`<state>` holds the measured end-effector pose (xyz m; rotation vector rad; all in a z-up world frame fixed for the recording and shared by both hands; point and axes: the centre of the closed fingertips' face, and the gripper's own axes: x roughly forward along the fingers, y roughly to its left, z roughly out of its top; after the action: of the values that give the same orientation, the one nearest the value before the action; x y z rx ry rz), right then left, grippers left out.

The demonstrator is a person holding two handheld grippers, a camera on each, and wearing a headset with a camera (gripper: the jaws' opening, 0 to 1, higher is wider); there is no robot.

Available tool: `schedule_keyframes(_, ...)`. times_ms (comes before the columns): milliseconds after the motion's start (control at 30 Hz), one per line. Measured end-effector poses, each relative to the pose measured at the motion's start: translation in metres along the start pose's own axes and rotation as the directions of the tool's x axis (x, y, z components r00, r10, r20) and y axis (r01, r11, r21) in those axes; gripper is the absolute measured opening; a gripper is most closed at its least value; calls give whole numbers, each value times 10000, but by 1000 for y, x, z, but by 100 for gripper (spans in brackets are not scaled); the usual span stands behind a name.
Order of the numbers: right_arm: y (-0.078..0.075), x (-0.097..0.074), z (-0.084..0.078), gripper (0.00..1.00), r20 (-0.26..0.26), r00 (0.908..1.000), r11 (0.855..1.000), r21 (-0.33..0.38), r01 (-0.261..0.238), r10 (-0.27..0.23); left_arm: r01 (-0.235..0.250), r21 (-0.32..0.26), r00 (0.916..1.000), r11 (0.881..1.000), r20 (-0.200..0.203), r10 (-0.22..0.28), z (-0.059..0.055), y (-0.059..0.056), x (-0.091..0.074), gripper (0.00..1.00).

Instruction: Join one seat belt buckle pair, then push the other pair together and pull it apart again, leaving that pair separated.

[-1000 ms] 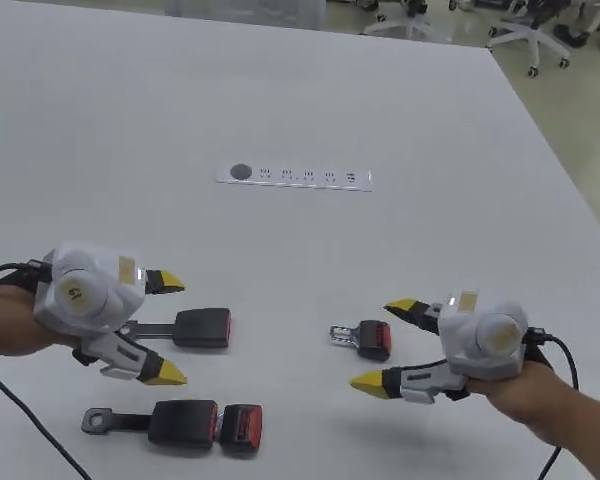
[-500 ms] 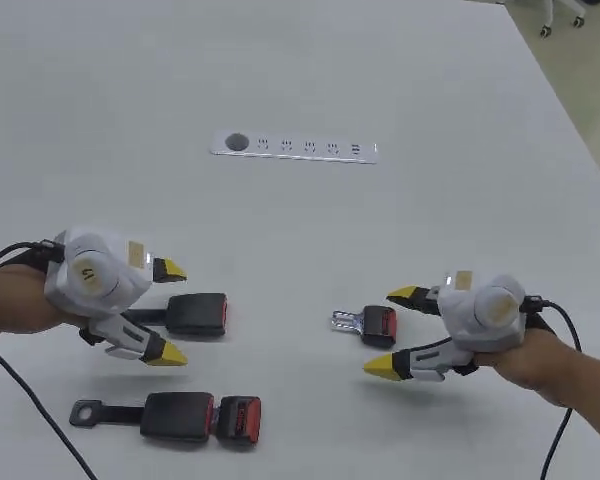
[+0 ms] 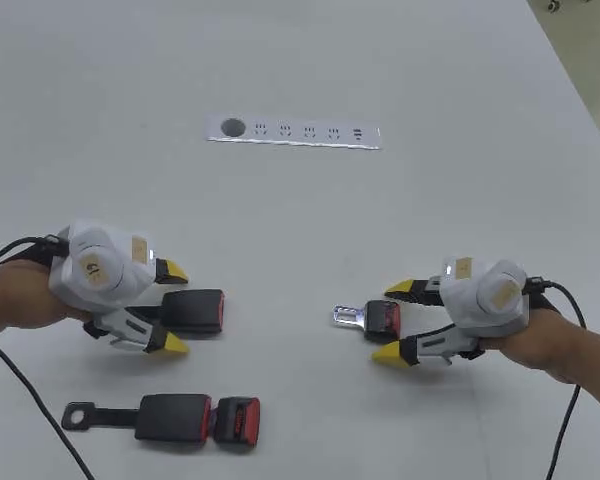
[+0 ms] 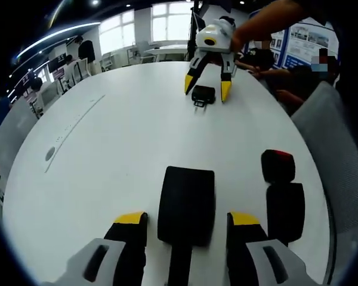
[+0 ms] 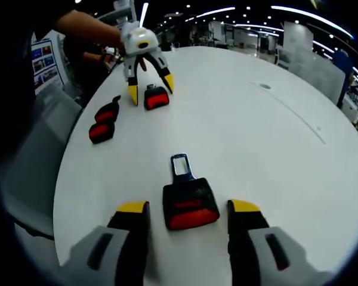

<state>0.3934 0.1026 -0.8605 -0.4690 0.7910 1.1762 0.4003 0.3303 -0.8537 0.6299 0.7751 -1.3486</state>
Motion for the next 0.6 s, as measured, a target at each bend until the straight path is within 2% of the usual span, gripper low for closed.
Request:
schedule_keyframes(33, 0, 0, 1, 53, 22, 10000, 9999, -114, -21, 21, -38, 152, 9999, 9999, 106, 37, 2, 1, 0, 55)
schedule_keyframes(67, 0, 0, 0, 51, -13, 10000, 9996, -294, -20, 20, -55, 76, 10000, 10000, 62, 55, 1, 2, -1, 53)
schedule_keyframes(133, -1, 0, -1, 44, -84, 10000, 9993, -376, 44, -47, -229, 294, 9997, 9993, 27, 228, 0, 7, -1, 48)
schedule_keyframes(200, 0, 1, 1, 40, -39, 10000, 9993, -374, 24, -25, -174, 241, 9998, 9996, 53, 172, 1, 8, -1, 47)
schedule_keyframes(400, 0, 3, 4, 38, 31, 9999, 9980, -625, -138, 140, 60, 649, 10000, 9979, -3, -60, 1, 3, 0, 35)
schedule_keyframes(600, -1, 1, 3, 37, 316, 9989, 9973, -663, -320, 342, 137, 772, 9999, 9969, -81, -131, 1, 4, 1, 35)
